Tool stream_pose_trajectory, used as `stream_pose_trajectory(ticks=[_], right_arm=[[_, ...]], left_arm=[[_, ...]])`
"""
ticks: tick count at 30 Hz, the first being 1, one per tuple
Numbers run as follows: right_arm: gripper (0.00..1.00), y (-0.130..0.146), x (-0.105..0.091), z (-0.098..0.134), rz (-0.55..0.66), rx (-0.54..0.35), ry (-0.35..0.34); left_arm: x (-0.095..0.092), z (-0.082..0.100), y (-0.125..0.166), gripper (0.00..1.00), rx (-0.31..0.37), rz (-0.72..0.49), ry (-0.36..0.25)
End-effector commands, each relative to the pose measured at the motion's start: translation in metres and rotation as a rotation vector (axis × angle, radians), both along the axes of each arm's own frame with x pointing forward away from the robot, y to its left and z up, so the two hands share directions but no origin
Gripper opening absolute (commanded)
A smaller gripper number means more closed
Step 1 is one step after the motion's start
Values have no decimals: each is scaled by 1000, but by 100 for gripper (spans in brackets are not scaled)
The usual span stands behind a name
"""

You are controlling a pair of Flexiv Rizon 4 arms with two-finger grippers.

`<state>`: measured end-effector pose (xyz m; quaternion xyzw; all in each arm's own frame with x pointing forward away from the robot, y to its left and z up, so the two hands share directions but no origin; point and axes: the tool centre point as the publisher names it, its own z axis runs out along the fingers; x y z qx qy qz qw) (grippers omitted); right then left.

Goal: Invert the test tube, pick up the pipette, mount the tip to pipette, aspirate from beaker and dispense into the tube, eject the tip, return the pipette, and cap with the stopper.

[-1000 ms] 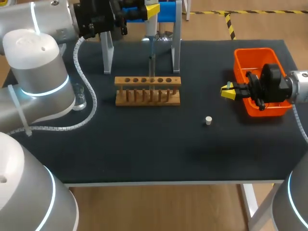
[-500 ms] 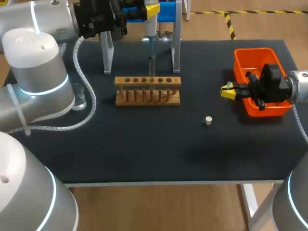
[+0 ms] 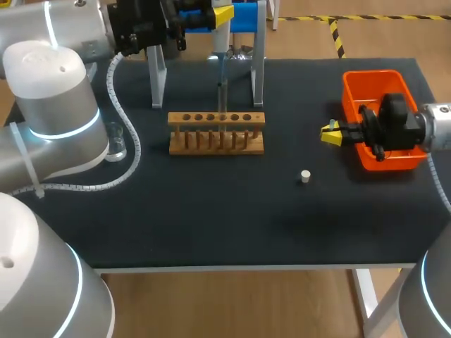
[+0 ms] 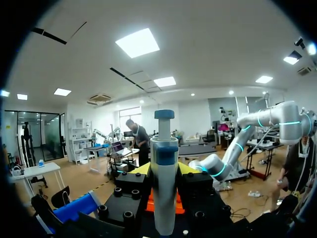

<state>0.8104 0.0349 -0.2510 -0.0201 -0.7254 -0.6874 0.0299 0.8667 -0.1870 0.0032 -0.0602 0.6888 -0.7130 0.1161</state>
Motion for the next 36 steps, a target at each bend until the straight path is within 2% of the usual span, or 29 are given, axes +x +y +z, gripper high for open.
stream_pose_trajectory(ticks=[1,14,36], right_arm=[[0,23,5,2,-3,-9,2],[0,88,19,7,33,3,-9],[0,158,43,12,7,9,-32]], left_arm=[[0,0,0,0,-1,0,-1],[0,0,0,0,-1,0,-1],[0,0,0,0,-1,0,-1]])
